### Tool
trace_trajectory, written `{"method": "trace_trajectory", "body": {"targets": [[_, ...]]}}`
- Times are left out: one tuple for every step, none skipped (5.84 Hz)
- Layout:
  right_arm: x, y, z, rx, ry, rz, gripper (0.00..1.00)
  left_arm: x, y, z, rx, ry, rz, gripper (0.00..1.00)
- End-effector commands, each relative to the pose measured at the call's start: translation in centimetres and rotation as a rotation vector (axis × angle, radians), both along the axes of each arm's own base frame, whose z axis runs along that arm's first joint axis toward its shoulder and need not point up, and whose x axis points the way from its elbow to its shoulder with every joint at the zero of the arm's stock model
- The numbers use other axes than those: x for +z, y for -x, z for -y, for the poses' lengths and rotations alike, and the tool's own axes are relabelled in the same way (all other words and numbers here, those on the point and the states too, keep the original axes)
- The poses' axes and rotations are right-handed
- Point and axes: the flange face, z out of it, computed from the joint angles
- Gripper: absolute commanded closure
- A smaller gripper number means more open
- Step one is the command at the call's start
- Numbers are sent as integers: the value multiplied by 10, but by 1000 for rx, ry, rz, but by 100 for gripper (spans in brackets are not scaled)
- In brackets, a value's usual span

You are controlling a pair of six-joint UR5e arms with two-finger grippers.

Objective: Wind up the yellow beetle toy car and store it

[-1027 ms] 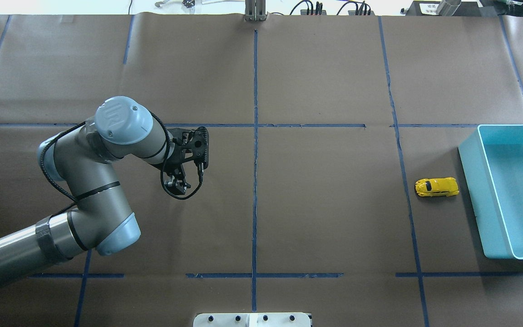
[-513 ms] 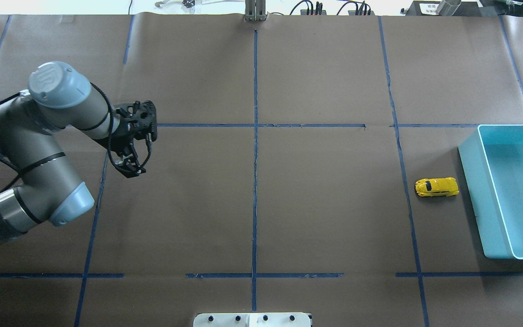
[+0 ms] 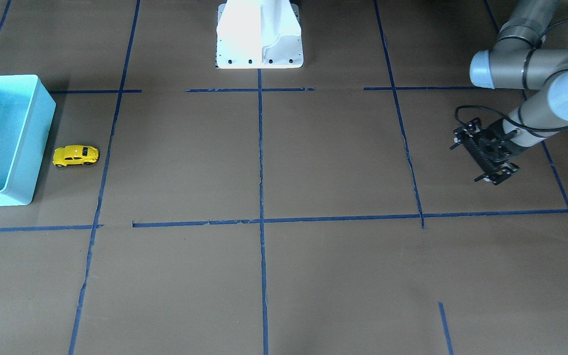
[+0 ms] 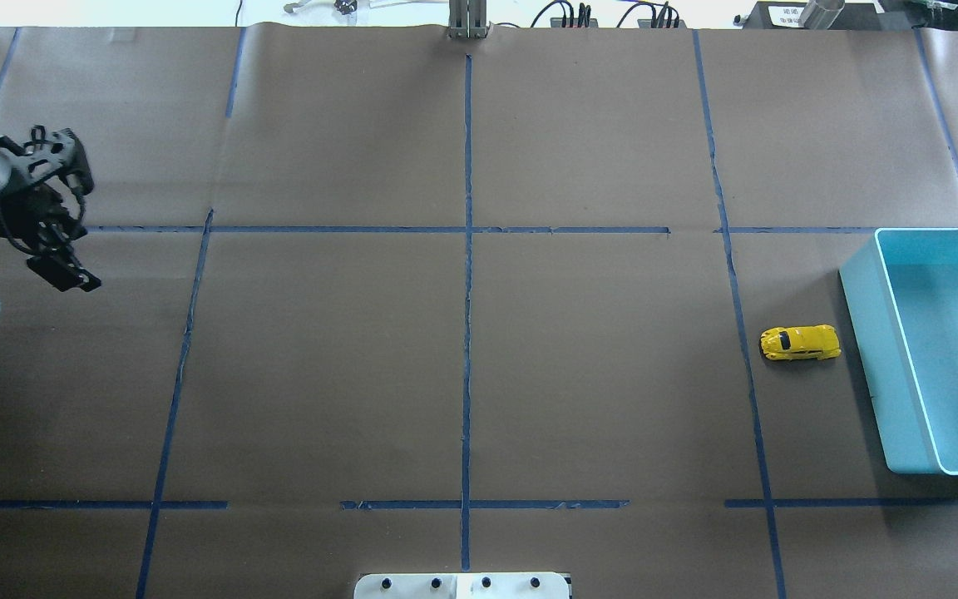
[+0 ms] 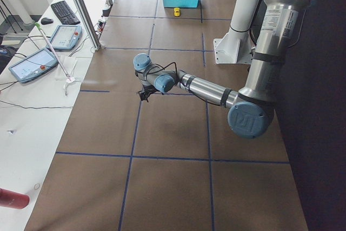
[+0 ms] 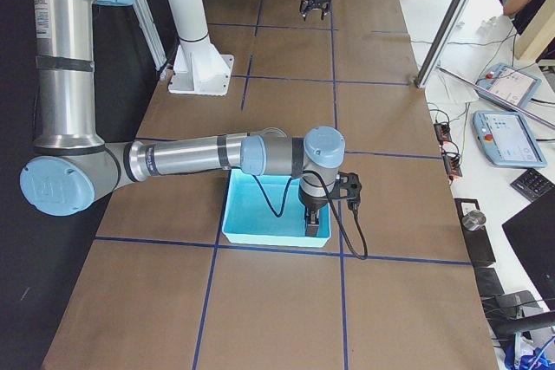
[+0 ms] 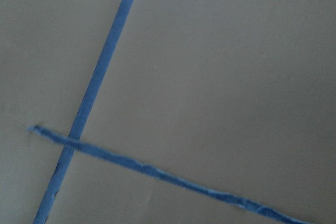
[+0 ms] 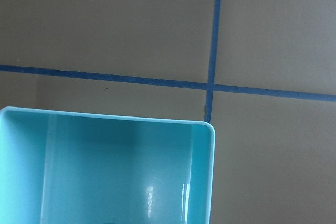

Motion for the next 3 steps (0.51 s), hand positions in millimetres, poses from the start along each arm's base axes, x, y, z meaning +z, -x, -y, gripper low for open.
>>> {"method": "trace_trajectory", "body": {"targets": [[-45, 38, -7, -82, -97, 5, 0, 78, 96, -27, -143, 162, 55, 0], [-71, 96, -6, -202, -158, -6, 0, 97, 121, -27, -197, 203, 71, 0], [-99, 124, -12, -260, -219, 8, 0, 114, 156, -25, -268, 259, 81, 0]]}}
